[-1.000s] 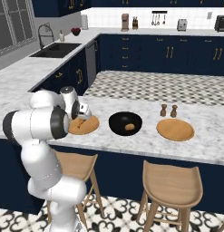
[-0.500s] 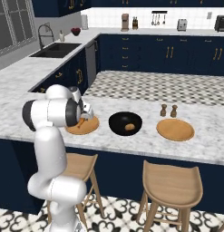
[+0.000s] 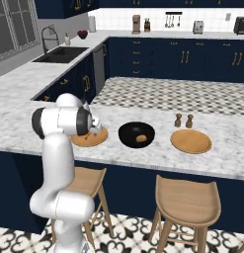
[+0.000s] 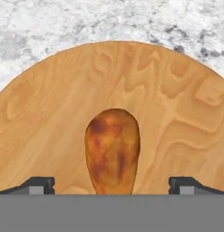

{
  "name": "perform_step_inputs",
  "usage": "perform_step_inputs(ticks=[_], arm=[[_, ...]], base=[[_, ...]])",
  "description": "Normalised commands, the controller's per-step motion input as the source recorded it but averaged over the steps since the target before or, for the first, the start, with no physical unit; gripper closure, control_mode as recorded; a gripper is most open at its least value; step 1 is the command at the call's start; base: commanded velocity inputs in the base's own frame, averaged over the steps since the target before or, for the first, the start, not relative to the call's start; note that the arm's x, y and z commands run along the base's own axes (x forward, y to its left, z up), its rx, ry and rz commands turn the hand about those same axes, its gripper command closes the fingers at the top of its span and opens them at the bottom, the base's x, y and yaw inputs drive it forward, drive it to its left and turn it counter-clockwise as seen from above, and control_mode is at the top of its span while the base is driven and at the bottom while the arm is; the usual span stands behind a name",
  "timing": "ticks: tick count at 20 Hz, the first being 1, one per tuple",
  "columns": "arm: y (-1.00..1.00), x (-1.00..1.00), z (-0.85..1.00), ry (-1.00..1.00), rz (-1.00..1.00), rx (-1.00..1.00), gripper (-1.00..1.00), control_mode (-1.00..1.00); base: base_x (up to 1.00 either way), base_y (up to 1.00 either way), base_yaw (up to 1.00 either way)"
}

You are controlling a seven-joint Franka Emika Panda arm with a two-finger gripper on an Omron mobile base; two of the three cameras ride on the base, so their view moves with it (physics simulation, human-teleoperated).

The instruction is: Pick the chicken drumstick and potato from their plates and place them in the bowl. Then put the bowl in the fridge.

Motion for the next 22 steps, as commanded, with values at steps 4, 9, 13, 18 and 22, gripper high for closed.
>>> perform_step_inputs(ticks=[4,9,13,18,22], arm=[[0.00,0.04,-0.30,0.00,0.00,0.00,1.00,-1.00],[0.00,0.01,-0.09,0.00,0.00,0.00,1.00,-1.00],[0.00,0.00,-0.17,0.00,0.00,0.00,1.00,-1.00],[-0.12,-0.45,0.40,0.00,0.00,0.00,1.00,-1.00],[-0.37,-0.40,0.98,-0.03,0.00,0.00,1.00,-1.00]], base=[[0.00,0.00,0.00],[0.00,0.00,0.00],[0.00,0.00,0.00],[0.00,0.00,0.00],[0.00,0.00,0.00]])
